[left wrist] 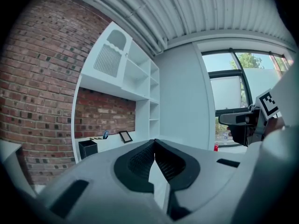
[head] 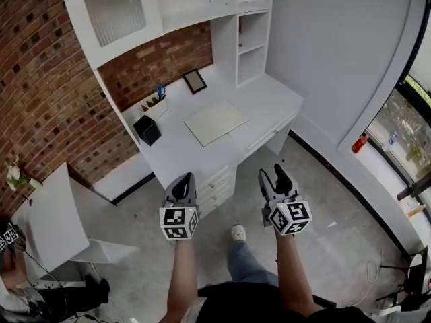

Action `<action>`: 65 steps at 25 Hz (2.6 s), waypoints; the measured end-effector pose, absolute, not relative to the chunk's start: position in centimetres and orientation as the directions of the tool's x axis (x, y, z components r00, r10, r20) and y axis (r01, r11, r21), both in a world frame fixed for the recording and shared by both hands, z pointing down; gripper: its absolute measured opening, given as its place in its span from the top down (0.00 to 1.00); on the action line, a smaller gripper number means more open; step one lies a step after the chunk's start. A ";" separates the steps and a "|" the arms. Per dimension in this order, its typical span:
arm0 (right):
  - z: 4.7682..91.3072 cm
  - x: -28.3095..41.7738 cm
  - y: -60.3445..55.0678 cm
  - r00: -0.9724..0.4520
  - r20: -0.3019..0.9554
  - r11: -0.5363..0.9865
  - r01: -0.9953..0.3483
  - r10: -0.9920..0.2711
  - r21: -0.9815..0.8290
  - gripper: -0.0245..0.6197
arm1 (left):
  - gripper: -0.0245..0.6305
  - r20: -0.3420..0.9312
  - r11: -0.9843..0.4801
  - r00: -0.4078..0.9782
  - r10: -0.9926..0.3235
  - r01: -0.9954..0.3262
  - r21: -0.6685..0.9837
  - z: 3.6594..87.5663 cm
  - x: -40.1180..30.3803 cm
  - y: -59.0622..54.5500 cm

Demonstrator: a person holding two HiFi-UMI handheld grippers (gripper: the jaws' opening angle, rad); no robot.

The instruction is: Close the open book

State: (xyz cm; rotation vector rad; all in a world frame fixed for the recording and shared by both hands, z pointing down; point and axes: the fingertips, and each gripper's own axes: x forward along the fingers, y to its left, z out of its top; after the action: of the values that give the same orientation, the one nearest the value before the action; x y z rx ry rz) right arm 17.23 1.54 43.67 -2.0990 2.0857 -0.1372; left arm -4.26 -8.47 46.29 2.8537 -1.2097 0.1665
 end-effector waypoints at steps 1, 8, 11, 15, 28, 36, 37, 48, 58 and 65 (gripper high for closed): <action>43.9 17.7 0.1 0.001 -0.056 0.010 -0.981 -0.998 -0.193 0.65 | 0.95 0.118 -0.688 0.683 -0.721 -0.726 -0.006 46.6 -3.9 -9.5; 45.5 20.9 -10.3 -0.088 -0.015 0.090 -0.976 -0.996 -0.198 0.65 | 0.95 0.138 -0.615 0.610 -0.781 -0.789 0.007 48.3 -1.2 -17.8; 46.4 22.6 -15.0 -0.124 0.006 0.120 -0.970 -0.992 -0.209 0.65 | 0.95 0.146 -0.583 0.578 -0.803 -0.812 0.009 49.0 0.1 -21.4; 47.2 23.9 -20.5 -0.175 0.033 0.164 -0.963 -0.984 -0.211 0.65 | 0.95 0.151 -0.544 0.541 -0.827 -0.839 0.023 49.2 1.2 -25.8; 48.4 24.8 -26.6 -0.231 0.061 0.213 -0.952 -0.971 -0.222 0.65 | 0.95 0.134 -0.497 0.495 -0.858 -0.868 0.025 48.6 1.9 -31.0; 48.6 24.2 -28.1 -0.237 0.093 0.215 -0.956 -0.967 -0.202 0.65 | 0.95 0.141 -0.499 0.501 -0.854 -0.865 0.051 48.9 1.5 -32.3; 48.6 24.0 -28.2 -0.236 0.094 0.214 -0.957 -0.967 -0.197 0.65 | 0.95 0.143 -0.500 0.502 -0.853 -0.865 0.051 49.0 1.3 -32.4; 48.8 23.9 -28.9 -0.221 0.111 0.201 -0.965 -0.969 -0.170 0.65 | 0.95 0.127 -0.517 0.520 -0.844 -0.854 0.058 47.9 1.2 -34.2; 48.8 21.3 -32.8 -0.399 0.254 0.439 -0.890 -0.881 0.124 0.65 | 0.95 0.130 -0.504 0.512 -0.849 -0.859 0.086 48.5 0.6 -34.5; 50.6 16.6 -34.0 -0.540 0.455 0.704 -0.585 -0.708 0.401 0.65 | 0.95 0.146 -0.489 0.500 -0.854 -0.866 0.103 49.7 0.1 -34.7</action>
State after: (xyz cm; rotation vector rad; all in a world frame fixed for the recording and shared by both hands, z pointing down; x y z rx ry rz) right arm 16.59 -33.97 50.56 -1.4642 3.4396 0.3981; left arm 0.10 -34.67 49.67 2.5762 -1.4901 0.1123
